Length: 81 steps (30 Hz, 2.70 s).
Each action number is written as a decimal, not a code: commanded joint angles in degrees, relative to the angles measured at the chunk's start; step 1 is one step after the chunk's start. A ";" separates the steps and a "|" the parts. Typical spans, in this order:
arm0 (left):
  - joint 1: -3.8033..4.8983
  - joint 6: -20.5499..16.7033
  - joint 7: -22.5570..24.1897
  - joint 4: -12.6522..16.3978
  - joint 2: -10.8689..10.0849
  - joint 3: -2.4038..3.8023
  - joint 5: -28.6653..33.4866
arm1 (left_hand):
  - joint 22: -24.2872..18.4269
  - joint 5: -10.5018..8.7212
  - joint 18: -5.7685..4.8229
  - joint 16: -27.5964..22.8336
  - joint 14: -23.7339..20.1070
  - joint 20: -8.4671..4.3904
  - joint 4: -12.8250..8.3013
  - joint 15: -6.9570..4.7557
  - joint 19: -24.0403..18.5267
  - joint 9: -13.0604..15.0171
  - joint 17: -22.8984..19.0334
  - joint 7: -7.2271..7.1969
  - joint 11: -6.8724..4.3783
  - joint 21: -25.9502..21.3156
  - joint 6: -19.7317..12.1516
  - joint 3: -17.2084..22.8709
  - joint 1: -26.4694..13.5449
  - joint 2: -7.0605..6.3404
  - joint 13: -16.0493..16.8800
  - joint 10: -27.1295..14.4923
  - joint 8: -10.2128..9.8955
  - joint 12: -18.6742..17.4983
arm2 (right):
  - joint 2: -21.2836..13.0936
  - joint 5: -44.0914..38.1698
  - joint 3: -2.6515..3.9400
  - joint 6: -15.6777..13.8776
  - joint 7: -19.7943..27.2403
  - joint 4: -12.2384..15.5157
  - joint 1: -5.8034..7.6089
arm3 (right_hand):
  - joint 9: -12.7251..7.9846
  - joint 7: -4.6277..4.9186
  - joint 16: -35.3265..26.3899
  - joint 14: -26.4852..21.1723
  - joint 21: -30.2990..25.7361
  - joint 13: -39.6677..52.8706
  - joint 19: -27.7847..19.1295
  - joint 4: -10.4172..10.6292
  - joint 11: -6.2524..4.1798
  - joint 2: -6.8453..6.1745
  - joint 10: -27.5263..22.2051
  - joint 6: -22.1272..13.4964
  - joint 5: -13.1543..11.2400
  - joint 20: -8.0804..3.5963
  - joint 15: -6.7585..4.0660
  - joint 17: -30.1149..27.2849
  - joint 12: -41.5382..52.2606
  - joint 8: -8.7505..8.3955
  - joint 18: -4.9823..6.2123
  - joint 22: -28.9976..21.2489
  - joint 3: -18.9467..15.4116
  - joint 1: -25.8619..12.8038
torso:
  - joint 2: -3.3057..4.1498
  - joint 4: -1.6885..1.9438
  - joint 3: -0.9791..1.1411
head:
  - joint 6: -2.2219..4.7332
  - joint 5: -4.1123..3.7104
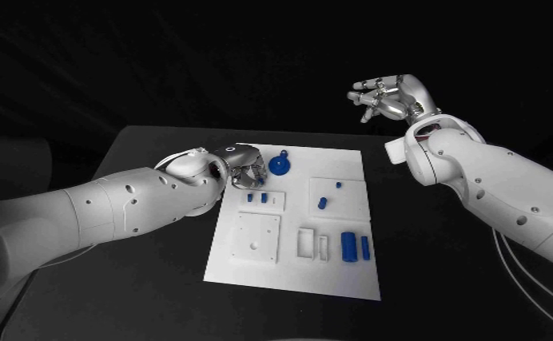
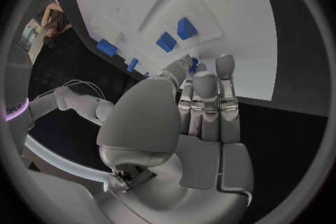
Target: Assemble the parts on the task board
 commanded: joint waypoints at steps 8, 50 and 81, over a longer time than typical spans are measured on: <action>-0.15 2.16 -0.66 -0.22 0.35 0.02 -0.04 | 1.07 -0.14 0.82 0.28 -0.09 0.33 0.13 0.54 -0.29 0.04 -0.11 0.02 0.13 0.23 -0.48 0.20 0.50 -0.26 -0.05 -0.35 -0.01 -0.25 | -0.03 -0.15 0.02 0.69 0.56 0.04 -0.03 | -0.07 0.07 -0.11 -0.06 0.22 -0.06 1.55 0.03 0.10 -0.08 -0.08 0.34 -0.10 0.52 0.21 -0.06 -0.36 -0.32 0.43 -0.05 0.22 -0.62 | 0.00 0.00 0.03 | -0.07 -0.07; -0.71 2.20 -0.99 -0.72 0.73 -0.07 -1.34 | 1.02 -0.88 1.04 -0.16 -0.33 0.56 -0.77 0.94 -0.48 -0.10 -0.40 0.16 0.82 0.48 -5.45 0.93 0.38 -1.82 -0.05 -2.53 -0.12 -0.27 | -0.04 -0.15 0.02 0.61 0.41 -0.19 -0.26 | -0.08 0.02 1.08 0.36 2.18 -0.19 1.71 -0.12 0.06 -0.14 -0.39 0.34 -0.13 0.30 0.10 0.84 -0.49 -0.34 0.56 0.41 0.36 -0.78 | -0.03 0.04 -0.01 | -0.20 -0.11; -0.71 -2.93 -0.54 -4.07 0.03 0.11 -0.96 | 0.58 -1.19 1.56 -1.64 -0.98 1.16 -1.06 1.75 -0.54 -0.49 -1.09 -2.38 2.52 -0.95 -19.67 -1.27 1.78 -5.02 -0.03 -7.75 -0.49 -0.24 | -1.37 -4.30 0.01 7.76 -3.10 -0.14 -1.31 | -0.04 0.66 6.06 3.61 10.08 -2.39 1.96 -3.47 2.15 -0.41 -6.77 0.46 -0.12 0.76 0.50 3.93 -3.78 -0.32 2.93 6.84 2.73 -0.60 | -0.06 -0.04 -0.08 | 0.06 -0.15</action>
